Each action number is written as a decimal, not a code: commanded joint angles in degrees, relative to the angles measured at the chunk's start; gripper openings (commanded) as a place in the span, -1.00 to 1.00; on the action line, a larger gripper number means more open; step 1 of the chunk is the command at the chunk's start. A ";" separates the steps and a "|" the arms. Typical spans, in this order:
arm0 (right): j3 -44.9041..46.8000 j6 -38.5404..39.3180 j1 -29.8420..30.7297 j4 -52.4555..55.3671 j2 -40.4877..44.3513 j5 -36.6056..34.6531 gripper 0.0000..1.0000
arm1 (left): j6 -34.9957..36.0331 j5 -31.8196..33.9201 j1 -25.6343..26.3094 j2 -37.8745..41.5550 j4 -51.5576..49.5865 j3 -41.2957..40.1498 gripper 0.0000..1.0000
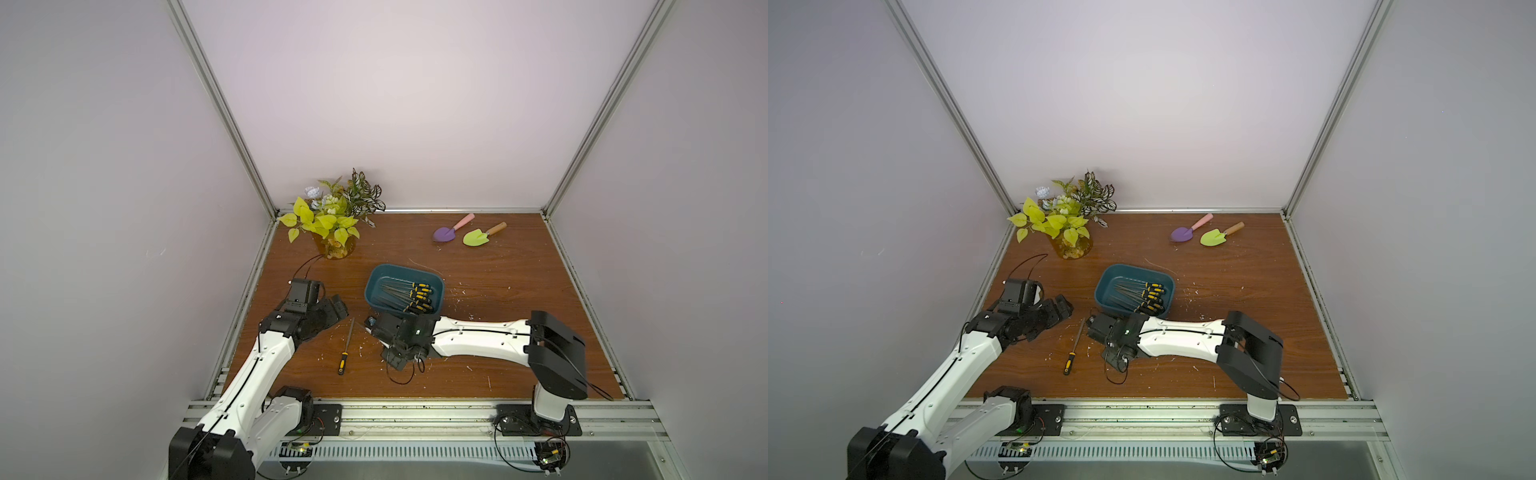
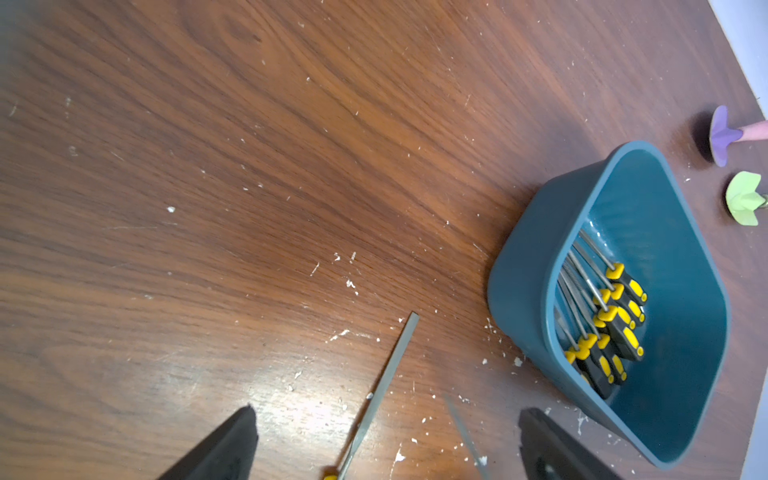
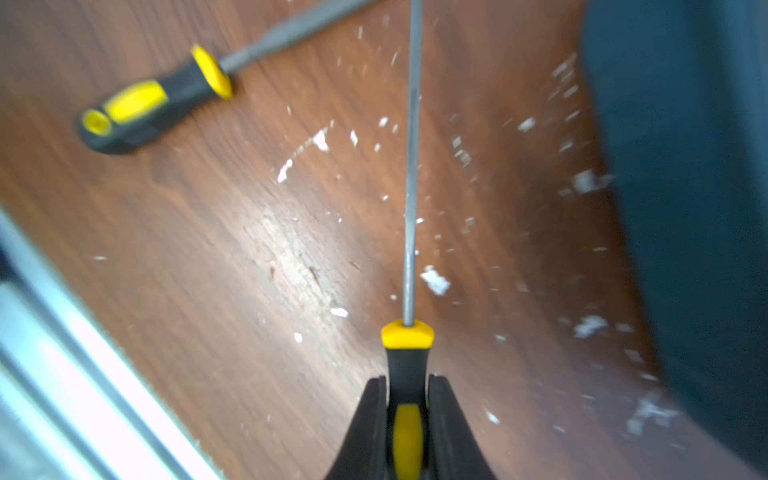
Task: Put the file tool into the storage box
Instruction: Pick up the file tool from the center of the board, then place the file tool in the storage box.
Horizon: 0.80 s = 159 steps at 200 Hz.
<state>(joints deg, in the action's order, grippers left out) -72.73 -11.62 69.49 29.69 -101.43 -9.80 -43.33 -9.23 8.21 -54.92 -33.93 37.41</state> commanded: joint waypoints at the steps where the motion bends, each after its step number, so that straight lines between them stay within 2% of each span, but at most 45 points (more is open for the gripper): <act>1: -3.91 6.85 -5.18 2.12 3.82 -1.41 -0.78 | -1.87 -0.28 -0.63 -0.47 -0.54 2.68 0.99; 29: -5.42 12.45 -11.43 2.21 3.63 -2.49 -0.77 | -2.17 -1.03 -0.56 -2.59 -0.52 4.55 1.00; 62: -6.41 17.55 -16.16 1.69 -0.74 -2.48 -0.83 | -2.46 -2.33 0.11 -5.81 -0.52 5.13 1.00; 97: -6.37 19.17 -18.88 -0.70 -3.83 -3.18 -0.82 | -5.87 -0.27 5.01 -6.12 -0.59 4.35 0.99; 113: -6.46 19.00 -20.01 -1.64 -4.78 -3.76 -0.65 | -7.78 -0.07 7.99 -6.47 -0.52 3.31 1.00; 141: -7.85 17.63 -20.54 -1.57 -5.97 -5.32 -0.08 | -10.57 -0.27 10.95 -5.79 -0.47 0.15 0.99; 159: -7.87 15.77 -20.49 -1.57 -5.18 -4.64 0.13 | -11.78 -0.57 11.81 -4.33 -0.52 -2.31 0.99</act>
<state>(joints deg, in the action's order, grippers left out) -78.11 5.93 49.23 28.99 -107.85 -13.61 -52.10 -10.22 18.63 -61.04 -33.19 37.89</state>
